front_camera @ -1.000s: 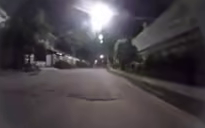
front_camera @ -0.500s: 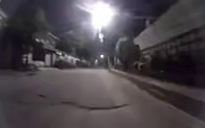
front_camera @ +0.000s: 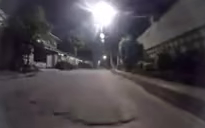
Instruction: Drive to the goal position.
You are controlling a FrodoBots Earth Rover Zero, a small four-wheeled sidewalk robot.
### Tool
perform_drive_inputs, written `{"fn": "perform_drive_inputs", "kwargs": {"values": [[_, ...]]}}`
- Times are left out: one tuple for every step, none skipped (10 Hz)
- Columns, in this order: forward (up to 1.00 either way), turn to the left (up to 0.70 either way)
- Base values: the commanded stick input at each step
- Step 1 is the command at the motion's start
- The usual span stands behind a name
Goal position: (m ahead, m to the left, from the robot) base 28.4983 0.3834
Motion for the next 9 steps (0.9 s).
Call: {"fn": "perform_drive_inputs", "kwargs": {"values": [[0.70,-0.32],[0.70,-0.32],[0.70,-0.14],[0.70,-0.01],[0.70,0.00],[0.70,0.00],[0.70,0.00],[0.70,0.00],[0.70,0.00]]}}
